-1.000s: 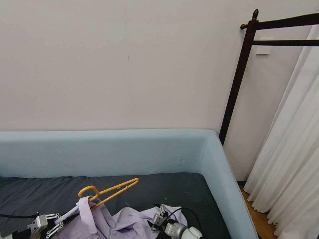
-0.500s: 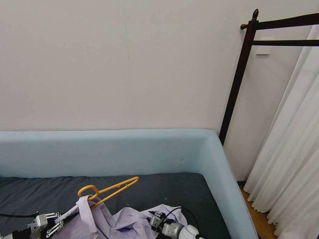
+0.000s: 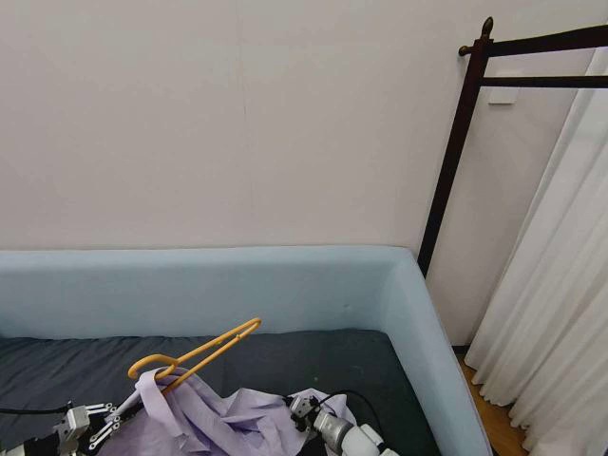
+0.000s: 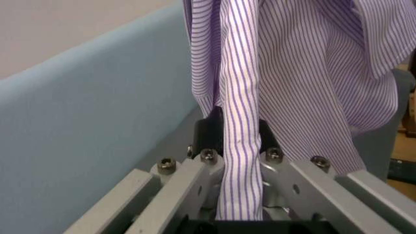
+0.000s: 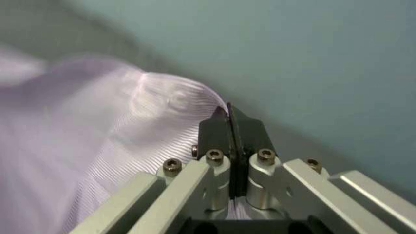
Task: Pick up the clothes from the sofa and hang them on the clothes hanger.
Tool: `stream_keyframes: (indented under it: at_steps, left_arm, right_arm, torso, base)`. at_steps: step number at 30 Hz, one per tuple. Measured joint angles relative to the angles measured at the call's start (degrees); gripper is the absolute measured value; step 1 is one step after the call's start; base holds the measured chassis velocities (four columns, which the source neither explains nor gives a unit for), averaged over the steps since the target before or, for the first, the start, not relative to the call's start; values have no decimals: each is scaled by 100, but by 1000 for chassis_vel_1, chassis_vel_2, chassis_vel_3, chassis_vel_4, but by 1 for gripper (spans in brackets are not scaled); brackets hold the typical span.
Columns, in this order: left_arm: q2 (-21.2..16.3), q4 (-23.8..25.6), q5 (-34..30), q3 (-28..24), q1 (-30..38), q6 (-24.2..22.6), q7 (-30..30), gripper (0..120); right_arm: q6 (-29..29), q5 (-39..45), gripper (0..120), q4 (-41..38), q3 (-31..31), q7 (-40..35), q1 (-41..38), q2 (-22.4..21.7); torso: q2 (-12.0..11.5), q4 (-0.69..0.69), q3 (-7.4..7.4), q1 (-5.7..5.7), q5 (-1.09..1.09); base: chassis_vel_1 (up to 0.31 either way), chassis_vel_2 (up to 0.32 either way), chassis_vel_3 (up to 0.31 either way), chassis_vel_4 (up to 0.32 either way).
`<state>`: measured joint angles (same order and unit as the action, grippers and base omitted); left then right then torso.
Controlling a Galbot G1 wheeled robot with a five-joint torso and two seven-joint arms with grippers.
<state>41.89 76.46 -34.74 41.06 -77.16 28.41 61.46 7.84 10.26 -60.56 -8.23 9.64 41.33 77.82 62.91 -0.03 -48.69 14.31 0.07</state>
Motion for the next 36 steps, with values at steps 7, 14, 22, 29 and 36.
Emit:
stream_keyframes:
  at_steps: [7, 14, 22, 29, 36]
  left_arm:
    - [4, -111, 25, -28, 88, -82, 601, 1]
    - [71, -346, 296, -97, 248, -94, 695, 1]
    - [194, -518, 538, -112, 316, -17, 605, 1]
    - [300, -713, 873, -133, 469, 34, 486, 1]
    - [386, -729, 1067, -140, 498, 72, -15, 1]
  right_arm:
    - [-230, 1586, 0, -1373, 147, -232, -42, -626]
    - [213, 2425, 0, -2532, 361, 320, 67, -1078]
    - [449, 3075, 0, -3739, 489, 747, 144, -1356]
    - [675, 3623, 0, -4575, 526, 1193, 151, -1433]
    - [851, 3980, 0, -5013, 570, 1928, 390, -1583]
  torso:
    - [0, -1, 0, 0, -1]
    - [0, 0, 0, 0, 0]
    - [0, 0, 0, 0, -2]
    - [0, 1, 0, 0, -1]
    - [0, 0, 0, 0, -1]
  base:
    - [0, 0, 0, 0]
    - [0, 0, 0, 0]
    - [0, 0, 0, 0]
    - [0, 0, 0, 0]
    - [0, 0, 0, 0]
